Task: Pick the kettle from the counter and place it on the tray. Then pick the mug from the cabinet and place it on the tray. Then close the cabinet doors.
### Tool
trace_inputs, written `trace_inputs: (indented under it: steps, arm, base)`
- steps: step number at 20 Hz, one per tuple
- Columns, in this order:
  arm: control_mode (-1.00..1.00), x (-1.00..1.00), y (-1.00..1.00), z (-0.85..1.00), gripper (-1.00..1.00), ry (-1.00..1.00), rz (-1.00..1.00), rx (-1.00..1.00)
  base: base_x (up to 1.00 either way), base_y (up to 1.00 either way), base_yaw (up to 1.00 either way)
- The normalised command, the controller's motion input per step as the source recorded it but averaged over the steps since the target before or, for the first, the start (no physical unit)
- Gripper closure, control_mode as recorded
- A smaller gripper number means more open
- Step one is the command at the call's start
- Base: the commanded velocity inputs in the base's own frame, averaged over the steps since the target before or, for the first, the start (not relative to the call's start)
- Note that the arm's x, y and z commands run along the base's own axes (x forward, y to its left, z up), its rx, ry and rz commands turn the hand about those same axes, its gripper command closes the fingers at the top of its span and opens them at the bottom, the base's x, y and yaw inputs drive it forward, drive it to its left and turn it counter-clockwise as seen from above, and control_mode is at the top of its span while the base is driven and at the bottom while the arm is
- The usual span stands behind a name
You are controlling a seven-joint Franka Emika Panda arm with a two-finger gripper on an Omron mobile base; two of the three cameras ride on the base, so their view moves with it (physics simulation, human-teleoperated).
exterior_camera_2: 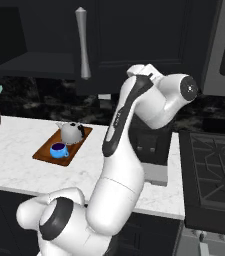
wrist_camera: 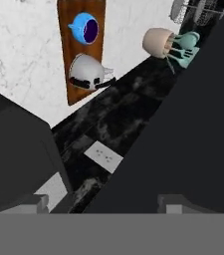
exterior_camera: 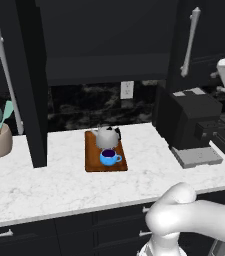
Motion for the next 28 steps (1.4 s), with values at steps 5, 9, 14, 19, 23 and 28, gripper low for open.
trace_inputs:
  steps: [5,9,14,19,23,28]
  arm:
    - [-1.0,0.97,0.57,0.0,-1.0,0.0,-0.24,-0.08]
    - [-1.0,0.83,0.42,0.0,-1.0,-0.02,-0.24,-0.08]
    - [-1.0,0.75,0.24,0.0,-1.0,-0.07,-0.29,-0.09]
    - [-1.0,0.61,0.06,-0.19,-1.0,-0.14,-0.34,-0.11]
    - [-1.0,-0.08,0.24,-0.83,-1.0,-0.37,-0.23,-0.11]
    - [-1.0,-0.8,0.69,-1.0,-1.0,-0.65,-0.07,-0.1]
  base:
    - [0.0,0.0,0.0]
    - [0.0,0.0,0.0]
    - [0.0,0.0,0.0]
    - [0.0,0.0,0.0]
    - [0.0,0.0,0.0]
    - [0.0,0.0,0.0]
